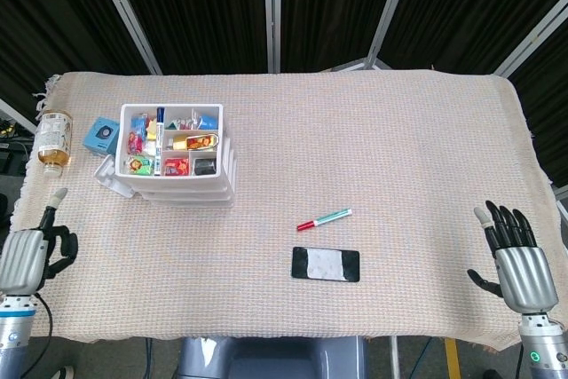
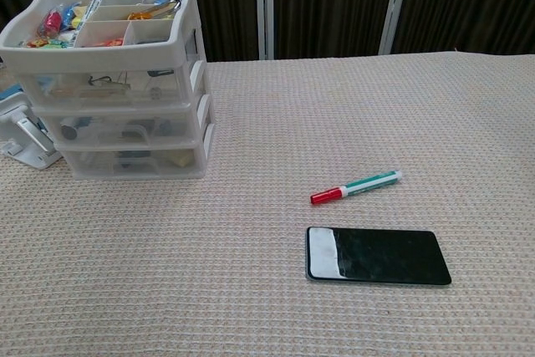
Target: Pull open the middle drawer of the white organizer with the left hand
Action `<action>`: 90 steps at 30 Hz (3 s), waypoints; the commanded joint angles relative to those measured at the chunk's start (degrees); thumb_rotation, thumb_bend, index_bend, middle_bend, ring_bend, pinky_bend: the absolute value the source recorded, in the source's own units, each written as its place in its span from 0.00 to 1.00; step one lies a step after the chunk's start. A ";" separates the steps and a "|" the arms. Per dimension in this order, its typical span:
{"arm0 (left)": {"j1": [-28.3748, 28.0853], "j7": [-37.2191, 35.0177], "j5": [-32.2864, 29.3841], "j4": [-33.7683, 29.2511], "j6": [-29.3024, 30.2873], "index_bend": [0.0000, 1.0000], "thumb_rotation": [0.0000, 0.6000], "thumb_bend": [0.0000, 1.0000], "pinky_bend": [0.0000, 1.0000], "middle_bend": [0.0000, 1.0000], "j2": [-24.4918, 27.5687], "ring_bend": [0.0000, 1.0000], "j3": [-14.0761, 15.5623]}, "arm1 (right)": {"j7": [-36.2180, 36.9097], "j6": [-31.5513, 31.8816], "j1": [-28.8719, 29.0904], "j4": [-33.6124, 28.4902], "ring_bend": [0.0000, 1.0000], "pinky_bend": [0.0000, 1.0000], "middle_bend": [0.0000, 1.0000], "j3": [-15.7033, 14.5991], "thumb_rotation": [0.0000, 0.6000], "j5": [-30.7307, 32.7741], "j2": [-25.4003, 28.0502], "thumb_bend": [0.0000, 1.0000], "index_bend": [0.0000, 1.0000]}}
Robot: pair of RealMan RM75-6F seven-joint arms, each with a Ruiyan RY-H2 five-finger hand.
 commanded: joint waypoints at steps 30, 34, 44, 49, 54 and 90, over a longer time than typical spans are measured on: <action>-15.58 -31.13 -5.24 1.51 -27.13 0.00 1.00 0.72 0.74 0.79 -7.04 0.87 -2.10 | 0.96 0.54 -0.06 -0.01 0.00 0.00 0.00 0.17 1.00 -0.40 0.32 0.02 0.00; -16.32 -31.06 -6.20 1.77 -28.03 0.00 1.00 0.72 0.74 0.79 -8.20 0.87 -2.34 | 1.40 0.54 -0.09 -0.14 0.00 0.00 0.00 0.22 1.00 -0.28 0.54 0.02 0.00; -17.68 -31.80 -6.95 2.41 -29.18 0.00 1.00 0.72 0.74 0.79 -9.82 0.87 -2.66 | 1.82 0.48 -0.08 -0.34 0.00 0.00 0.00 0.18 1.00 -0.36 0.81 0.02 0.00; -18.30 -32.62 -7.08 2.77 -29.83 0.00 1.00 0.72 0.74 0.79 -10.36 0.87 -2.62 | 1.80 0.33 -0.06 -0.43 0.00 0.00 0.00 0.10 1.00 -0.38 0.85 0.02 0.00; -18.67 -32.85 -6.93 3.18 -29.91 0.00 1.00 0.72 0.74 0.79 -10.89 0.87 -2.48 | 1.74 0.43 -0.10 -0.46 0.00 0.00 0.00 0.12 1.00 -0.40 0.82 0.02 0.00; -19.54 -35.33 -6.07 5.08 -28.38 0.07 1.00 0.72 0.74 0.79 -12.56 0.87 -2.02 | 1.46 0.33 -0.21 -0.95 0.00 0.00 0.00 0.17 1.00 -0.15 0.97 0.02 0.00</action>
